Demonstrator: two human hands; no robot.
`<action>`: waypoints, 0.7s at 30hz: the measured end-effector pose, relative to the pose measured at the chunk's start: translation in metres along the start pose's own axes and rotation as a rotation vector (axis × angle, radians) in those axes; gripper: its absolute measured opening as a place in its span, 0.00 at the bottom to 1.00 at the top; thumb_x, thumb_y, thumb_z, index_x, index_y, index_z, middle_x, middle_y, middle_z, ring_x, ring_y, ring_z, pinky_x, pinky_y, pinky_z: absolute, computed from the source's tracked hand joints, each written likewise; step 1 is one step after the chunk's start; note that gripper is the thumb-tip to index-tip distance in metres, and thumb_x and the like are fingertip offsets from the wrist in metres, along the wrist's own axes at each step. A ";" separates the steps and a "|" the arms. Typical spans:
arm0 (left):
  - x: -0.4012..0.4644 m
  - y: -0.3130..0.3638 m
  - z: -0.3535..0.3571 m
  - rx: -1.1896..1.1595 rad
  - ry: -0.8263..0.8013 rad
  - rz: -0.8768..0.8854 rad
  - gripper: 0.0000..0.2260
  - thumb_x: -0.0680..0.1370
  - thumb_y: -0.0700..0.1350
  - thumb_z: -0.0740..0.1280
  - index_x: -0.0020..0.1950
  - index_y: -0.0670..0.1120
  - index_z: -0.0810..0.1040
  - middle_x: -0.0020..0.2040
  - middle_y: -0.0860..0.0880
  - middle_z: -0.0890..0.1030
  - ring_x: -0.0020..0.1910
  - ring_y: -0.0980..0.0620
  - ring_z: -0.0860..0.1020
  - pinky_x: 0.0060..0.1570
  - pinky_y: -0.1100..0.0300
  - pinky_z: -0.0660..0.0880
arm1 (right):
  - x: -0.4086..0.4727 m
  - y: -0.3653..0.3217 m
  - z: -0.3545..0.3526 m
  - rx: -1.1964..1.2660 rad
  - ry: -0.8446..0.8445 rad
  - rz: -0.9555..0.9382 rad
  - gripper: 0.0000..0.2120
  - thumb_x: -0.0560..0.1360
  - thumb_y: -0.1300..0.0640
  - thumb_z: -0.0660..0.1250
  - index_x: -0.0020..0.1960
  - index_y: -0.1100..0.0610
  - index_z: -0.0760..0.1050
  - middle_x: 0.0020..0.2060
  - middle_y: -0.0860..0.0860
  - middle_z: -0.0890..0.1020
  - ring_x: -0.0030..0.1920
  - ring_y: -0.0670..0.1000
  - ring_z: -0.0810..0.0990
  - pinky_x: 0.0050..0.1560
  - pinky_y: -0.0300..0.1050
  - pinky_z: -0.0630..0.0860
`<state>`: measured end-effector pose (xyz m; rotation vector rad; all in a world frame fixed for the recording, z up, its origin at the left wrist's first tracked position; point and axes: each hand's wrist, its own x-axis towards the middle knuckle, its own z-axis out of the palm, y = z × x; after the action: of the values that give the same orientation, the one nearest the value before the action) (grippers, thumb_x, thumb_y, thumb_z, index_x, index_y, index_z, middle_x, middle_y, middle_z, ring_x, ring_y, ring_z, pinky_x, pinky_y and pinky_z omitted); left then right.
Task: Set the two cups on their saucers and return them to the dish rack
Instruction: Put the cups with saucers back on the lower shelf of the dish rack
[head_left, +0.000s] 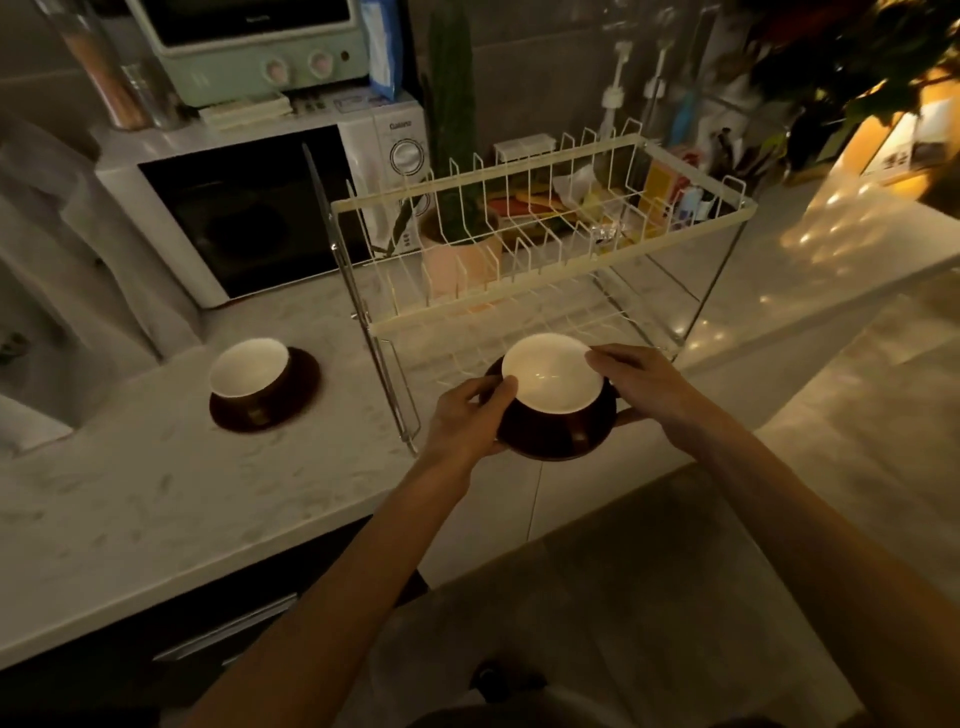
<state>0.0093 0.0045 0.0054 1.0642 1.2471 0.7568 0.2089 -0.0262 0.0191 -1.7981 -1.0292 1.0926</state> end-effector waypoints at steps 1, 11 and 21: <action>0.006 0.003 0.003 -0.007 0.001 -0.004 0.15 0.76 0.51 0.69 0.61 0.50 0.78 0.60 0.44 0.80 0.57 0.46 0.80 0.39 0.61 0.81 | 0.005 -0.002 -0.002 0.004 0.016 0.009 0.14 0.81 0.50 0.62 0.64 0.50 0.77 0.56 0.52 0.79 0.58 0.56 0.78 0.41 0.47 0.80; 0.067 0.023 0.051 -0.074 0.044 -0.062 0.10 0.76 0.50 0.70 0.56 0.52 0.78 0.60 0.45 0.79 0.56 0.45 0.80 0.38 0.59 0.82 | 0.077 -0.013 -0.040 -0.022 0.028 0.015 0.14 0.81 0.51 0.62 0.64 0.52 0.77 0.57 0.52 0.77 0.55 0.54 0.76 0.50 0.55 0.81; 0.123 0.035 0.098 -0.110 0.118 -0.081 0.17 0.74 0.52 0.71 0.60 0.48 0.78 0.56 0.48 0.80 0.55 0.46 0.81 0.38 0.60 0.82 | 0.152 -0.006 -0.065 -0.023 -0.005 -0.036 0.10 0.78 0.47 0.62 0.54 0.50 0.78 0.57 0.53 0.81 0.59 0.56 0.79 0.57 0.62 0.79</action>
<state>0.1318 0.1074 -0.0085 0.8844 1.3253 0.8260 0.3135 0.1004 0.0009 -1.7897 -1.0771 1.0676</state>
